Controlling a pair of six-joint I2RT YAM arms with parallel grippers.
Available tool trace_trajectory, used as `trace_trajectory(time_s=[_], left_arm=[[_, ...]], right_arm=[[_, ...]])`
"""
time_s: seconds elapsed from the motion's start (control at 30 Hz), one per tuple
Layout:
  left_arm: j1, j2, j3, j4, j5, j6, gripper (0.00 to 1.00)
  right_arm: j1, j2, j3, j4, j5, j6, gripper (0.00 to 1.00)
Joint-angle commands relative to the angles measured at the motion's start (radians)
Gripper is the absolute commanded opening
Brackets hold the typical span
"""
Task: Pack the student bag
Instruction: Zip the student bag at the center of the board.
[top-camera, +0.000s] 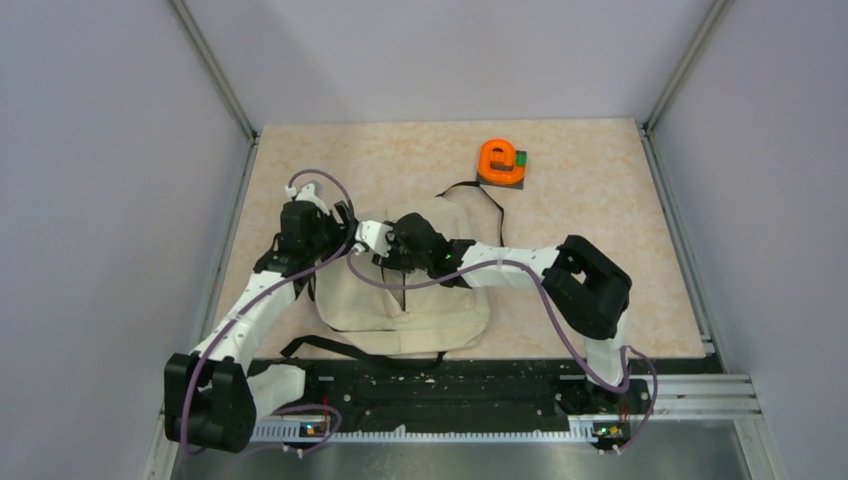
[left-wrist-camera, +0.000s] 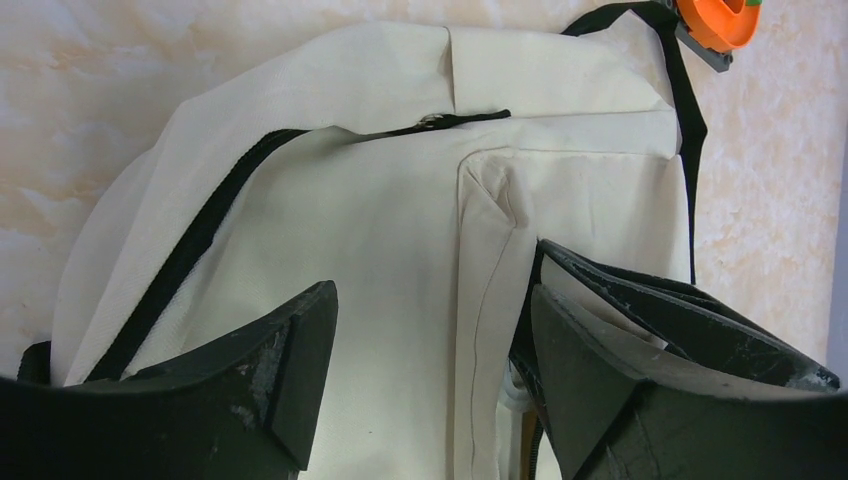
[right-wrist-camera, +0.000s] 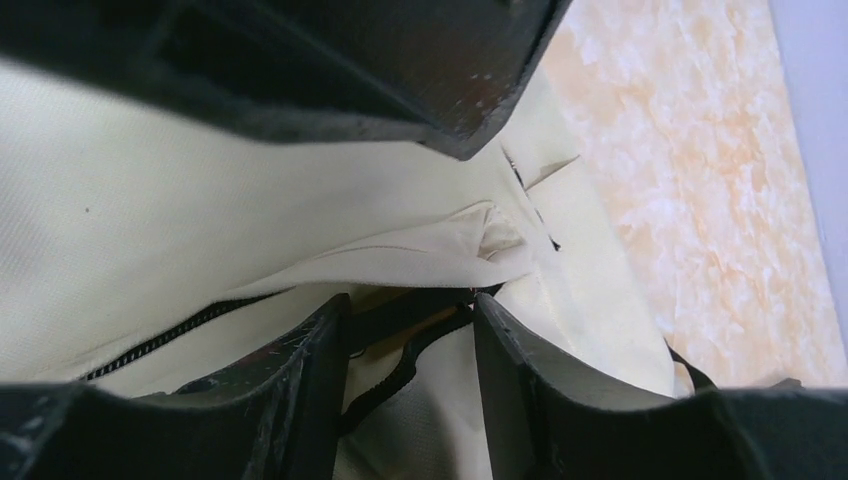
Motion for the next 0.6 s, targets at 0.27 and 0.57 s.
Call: trace_trajectory(time_s=[0.27, 0.57], left_arm=[[0.010, -0.037, -0.027, 0.047, 0.035, -0.009, 0.76], [0.012, -0.017, -0.027, 0.060, 0.090, 0.006, 0.76]], right_arm=[[0.008, 0.020, 0.042, 0.104, 0.023, 0.027, 0.13], [-0.013, -0.066, 0.052, 0.044, 0.006, 0.171, 0.00]])
